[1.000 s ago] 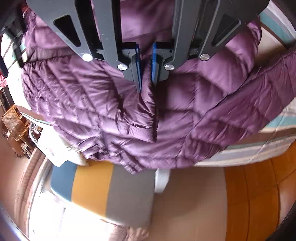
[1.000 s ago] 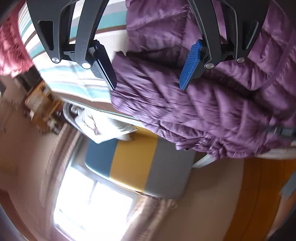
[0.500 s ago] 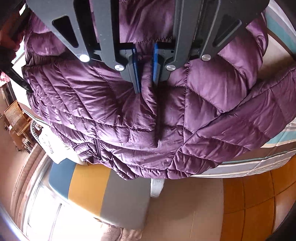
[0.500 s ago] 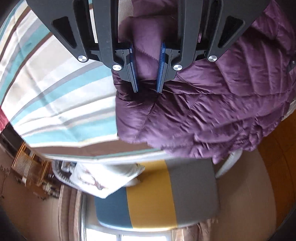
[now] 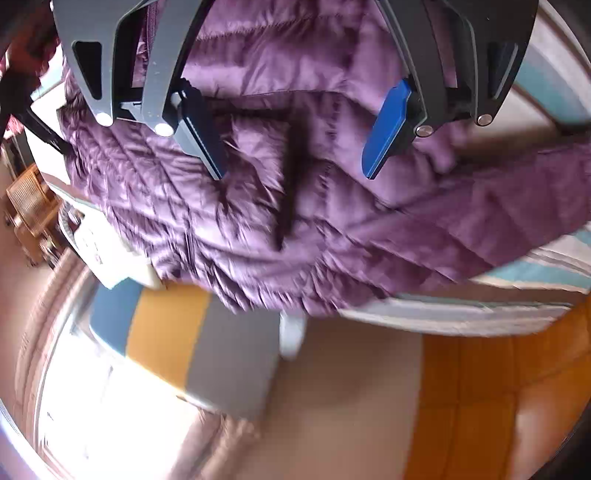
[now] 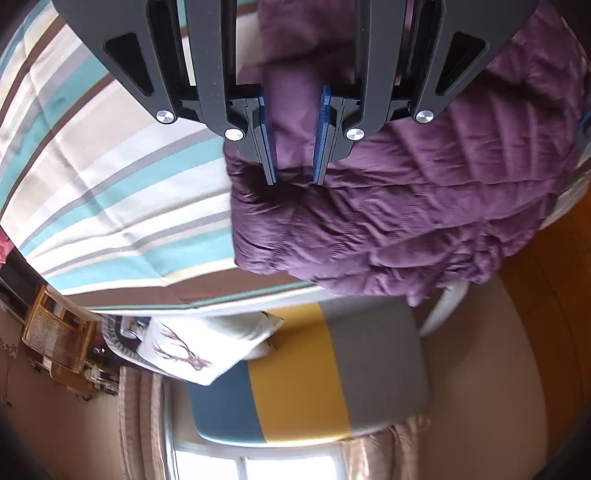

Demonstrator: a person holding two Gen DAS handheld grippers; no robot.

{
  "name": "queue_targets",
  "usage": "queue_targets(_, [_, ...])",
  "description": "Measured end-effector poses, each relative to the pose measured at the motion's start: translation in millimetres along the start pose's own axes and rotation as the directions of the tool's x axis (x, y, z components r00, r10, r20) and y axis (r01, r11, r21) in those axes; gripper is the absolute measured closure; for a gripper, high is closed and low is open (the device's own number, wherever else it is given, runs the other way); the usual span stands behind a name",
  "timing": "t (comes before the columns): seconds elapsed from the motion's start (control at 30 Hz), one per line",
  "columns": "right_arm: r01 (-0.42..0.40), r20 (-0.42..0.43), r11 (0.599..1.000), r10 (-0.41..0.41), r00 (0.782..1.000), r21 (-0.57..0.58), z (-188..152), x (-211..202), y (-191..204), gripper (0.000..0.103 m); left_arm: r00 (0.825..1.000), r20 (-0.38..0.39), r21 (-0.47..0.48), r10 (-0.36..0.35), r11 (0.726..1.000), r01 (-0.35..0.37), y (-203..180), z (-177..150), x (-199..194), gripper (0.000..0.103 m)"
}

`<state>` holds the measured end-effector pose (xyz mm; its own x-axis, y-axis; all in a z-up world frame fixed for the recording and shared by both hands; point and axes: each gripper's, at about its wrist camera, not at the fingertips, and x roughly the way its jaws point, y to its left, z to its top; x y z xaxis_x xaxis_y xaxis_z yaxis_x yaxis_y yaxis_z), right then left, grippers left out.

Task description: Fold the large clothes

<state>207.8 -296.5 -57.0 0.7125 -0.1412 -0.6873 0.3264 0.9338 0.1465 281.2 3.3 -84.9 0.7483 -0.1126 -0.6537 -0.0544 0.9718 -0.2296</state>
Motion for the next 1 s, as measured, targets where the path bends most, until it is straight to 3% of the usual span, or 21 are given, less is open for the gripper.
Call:
queue_targets(0.1, [-0.054,-0.010,0.998,0.054,0.998,-0.019,-7.0,-4.8,13.6,0.083,1.000,-0.001,0.017,-0.018,1.000,0.018,-11.7,6.9,-3.6,0.033])
queue_targets(0.3, [-0.043,-0.082,0.999,0.042,0.996,-0.020,-18.5,21.0,18.7,0.083,0.996,-0.084,0.194,0.001,0.981,0.016,-64.4,15.5,36.3,0.059])
queue_targets(0.37, [-0.046,-0.083,0.999,0.045,0.996,-0.012,-19.9,22.9,17.0,0.083,0.992,-0.119,0.224,0.035,0.975,-0.008,-69.9,13.0,53.9,0.063])
queue_targets(0.43, [-0.044,-0.084,0.999,0.042,0.996,-0.020,-22.3,24.9,18.2,0.083,0.985,-0.167,0.207,0.048,0.978,-0.013,-63.1,7.0,74.1,0.063])
queue_targets(0.6, [-0.024,-0.079,0.999,0.021,0.997,-0.041,-25.8,27.5,21.5,0.083,0.990,-0.143,0.185,0.014,0.983,0.013,-57.4,3.7,72.4,0.063])
queue_targets(0.63, [-0.021,-0.078,0.999,0.017,0.997,-0.043,-25.9,28.0,22.4,0.083,0.990,-0.140,0.169,-0.008,0.985,0.032,-54.4,5.2,69.4,0.062])
queue_targets(0.67, [-0.018,-0.077,0.999,0.015,0.997,-0.046,-25.8,27.7,22.8,0.083,0.990,-0.136,0.154,-0.027,0.987,0.048,-50.6,4.9,64.7,0.050])
queue_targets(0.7, [-0.016,-0.075,0.999,0.013,0.997,-0.048,-26.0,27.7,23.3,0.083,0.991,-0.123,0.127,-0.048,0.990,0.063,-44.0,7.0,55.7,0.028])
queue_targets(0.73, [-0.015,-0.074,0.999,0.011,0.997,-0.049,-25.9,27.6,23.4,0.083,0.995,-0.098,0.112,-0.016,0.993,0.027,-38.5,6.6,45.5,0.010])
queue_targets(0.8, [-0.010,-0.073,0.999,0.006,0.997,-0.053,-26.3,26.9,23.7,0.083,0.998,-0.040,0.080,0.039,0.996,-0.036,-25.7,7.2,29.3,0.009])
queue_targets(0.87, [0.001,-0.071,0.998,-0.005,0.997,-0.062,-26.5,27.4,26.4,0.083,0.998,-0.042,0.019,0.044,0.999,-0.043,-0.9,10.2,15.3,0.009])
queue_targets(1.0, [0.005,-0.069,0.998,-0.009,0.998,-0.066,-26.7,27.0,26.9,0.083,0.990,-0.042,-0.131,0.137,0.981,-0.141,61.1,8.8,-9.2,0.009])
